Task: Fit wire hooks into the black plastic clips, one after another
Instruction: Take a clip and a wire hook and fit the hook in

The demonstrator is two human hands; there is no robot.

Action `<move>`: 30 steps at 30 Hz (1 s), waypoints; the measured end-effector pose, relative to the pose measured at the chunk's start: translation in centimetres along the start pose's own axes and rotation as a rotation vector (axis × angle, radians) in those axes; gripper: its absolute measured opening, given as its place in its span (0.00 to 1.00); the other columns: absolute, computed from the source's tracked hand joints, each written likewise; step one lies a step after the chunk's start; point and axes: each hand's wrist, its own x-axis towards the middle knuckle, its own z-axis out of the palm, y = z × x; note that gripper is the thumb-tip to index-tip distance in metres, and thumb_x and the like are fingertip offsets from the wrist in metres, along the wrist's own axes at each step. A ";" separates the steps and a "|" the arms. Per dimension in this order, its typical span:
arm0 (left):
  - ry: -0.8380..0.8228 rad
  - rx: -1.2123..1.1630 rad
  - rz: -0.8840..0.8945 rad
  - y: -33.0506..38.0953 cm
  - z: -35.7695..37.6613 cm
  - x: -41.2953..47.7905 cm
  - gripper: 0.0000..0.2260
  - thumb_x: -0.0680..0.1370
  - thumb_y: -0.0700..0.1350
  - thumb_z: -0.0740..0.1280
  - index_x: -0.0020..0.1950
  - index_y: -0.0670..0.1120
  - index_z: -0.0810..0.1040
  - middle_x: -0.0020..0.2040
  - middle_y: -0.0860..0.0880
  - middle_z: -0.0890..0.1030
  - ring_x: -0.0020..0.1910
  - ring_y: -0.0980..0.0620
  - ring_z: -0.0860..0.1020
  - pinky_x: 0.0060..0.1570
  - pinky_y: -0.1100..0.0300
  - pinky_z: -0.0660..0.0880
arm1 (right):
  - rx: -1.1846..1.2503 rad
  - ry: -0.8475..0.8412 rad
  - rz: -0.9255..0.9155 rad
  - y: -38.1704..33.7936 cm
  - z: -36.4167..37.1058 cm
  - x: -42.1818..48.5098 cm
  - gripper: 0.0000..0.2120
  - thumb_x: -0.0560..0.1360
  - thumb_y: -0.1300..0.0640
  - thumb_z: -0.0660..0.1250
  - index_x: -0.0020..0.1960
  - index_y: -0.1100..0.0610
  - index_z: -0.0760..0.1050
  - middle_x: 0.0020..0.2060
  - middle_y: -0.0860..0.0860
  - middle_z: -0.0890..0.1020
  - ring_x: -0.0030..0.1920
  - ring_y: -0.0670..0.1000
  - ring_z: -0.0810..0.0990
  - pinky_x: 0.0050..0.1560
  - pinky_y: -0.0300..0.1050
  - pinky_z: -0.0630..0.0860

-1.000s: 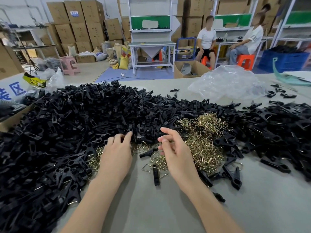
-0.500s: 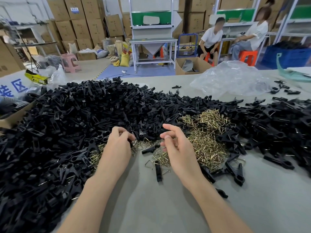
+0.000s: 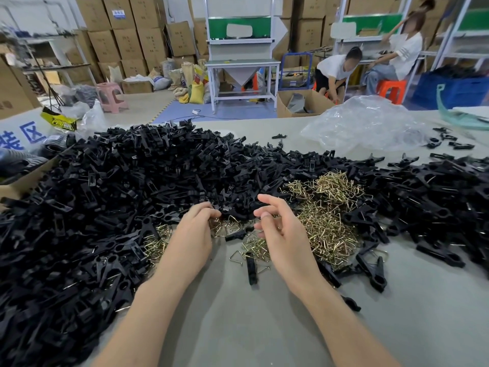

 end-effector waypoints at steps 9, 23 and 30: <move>0.157 -0.452 0.079 4.9 -0.6 -2.3 0.20 0.81 0.31 0.61 0.63 0.53 0.78 0.65 0.63 0.76 0.65 0.69 0.72 0.64 0.73 0.67 | 0.416 -0.105 0.188 -1.4 0.6 -0.1 0.13 0.84 0.57 0.61 0.67 0.51 0.78 0.55 0.48 0.85 0.53 0.48 0.85 0.49 0.39 0.81; 0.290 -0.574 0.082 6.7 -0.1 -3.9 0.23 0.85 0.39 0.55 0.70 0.67 0.66 0.71 0.63 0.73 0.71 0.65 0.69 0.66 0.73 0.66 | 0.977 -0.121 0.476 -1.7 1.5 -0.5 0.09 0.81 0.64 0.65 0.59 0.61 0.80 0.45 0.57 0.83 0.45 0.54 0.83 0.45 0.48 0.83; 0.231 -0.880 -0.118 7.2 -0.4 -3.6 0.17 0.85 0.39 0.56 0.67 0.59 0.72 0.64 0.61 0.79 0.65 0.65 0.75 0.65 0.70 0.70 | 0.916 -0.342 0.460 -2.1 2.3 -1.4 0.12 0.82 0.62 0.64 0.64 0.60 0.77 0.52 0.55 0.86 0.51 0.52 0.85 0.46 0.44 0.81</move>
